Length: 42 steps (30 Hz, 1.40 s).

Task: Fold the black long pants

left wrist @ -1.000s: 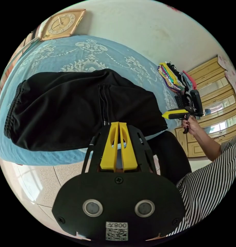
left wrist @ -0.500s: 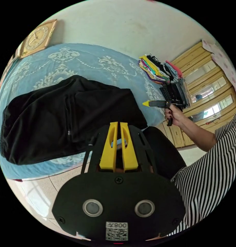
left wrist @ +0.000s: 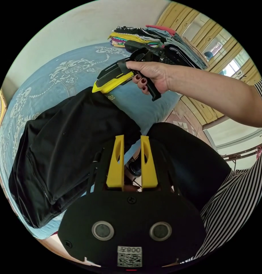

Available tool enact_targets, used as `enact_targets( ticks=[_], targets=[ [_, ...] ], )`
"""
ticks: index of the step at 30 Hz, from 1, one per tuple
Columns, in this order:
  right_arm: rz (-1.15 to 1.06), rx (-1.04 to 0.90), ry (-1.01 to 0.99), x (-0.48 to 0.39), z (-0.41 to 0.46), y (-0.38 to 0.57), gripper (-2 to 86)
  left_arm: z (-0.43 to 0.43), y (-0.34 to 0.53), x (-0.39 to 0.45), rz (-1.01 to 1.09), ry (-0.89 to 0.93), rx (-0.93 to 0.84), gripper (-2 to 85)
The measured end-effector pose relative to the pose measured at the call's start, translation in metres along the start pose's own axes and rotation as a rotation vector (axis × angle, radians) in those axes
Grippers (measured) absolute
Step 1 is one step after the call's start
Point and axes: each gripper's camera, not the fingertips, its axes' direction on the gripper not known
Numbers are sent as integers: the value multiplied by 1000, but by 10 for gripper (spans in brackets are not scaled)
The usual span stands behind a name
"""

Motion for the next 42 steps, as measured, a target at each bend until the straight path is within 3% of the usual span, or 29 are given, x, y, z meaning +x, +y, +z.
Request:
enact_targets(
  ticks=[12, 24, 42],
  targets=[
    [41, -20, -112, -6, -41, 1, 35, 36, -14, 23, -13, -18, -17, 25],
    [79, 35, -239, 0, -76, 25, 27, 38, -29, 50, 30, 92, 13, 18],
    [165, 171, -259, 9, -77, 81, 28, -40, -22, 86, 79, 216, 97, 18]
  ],
)
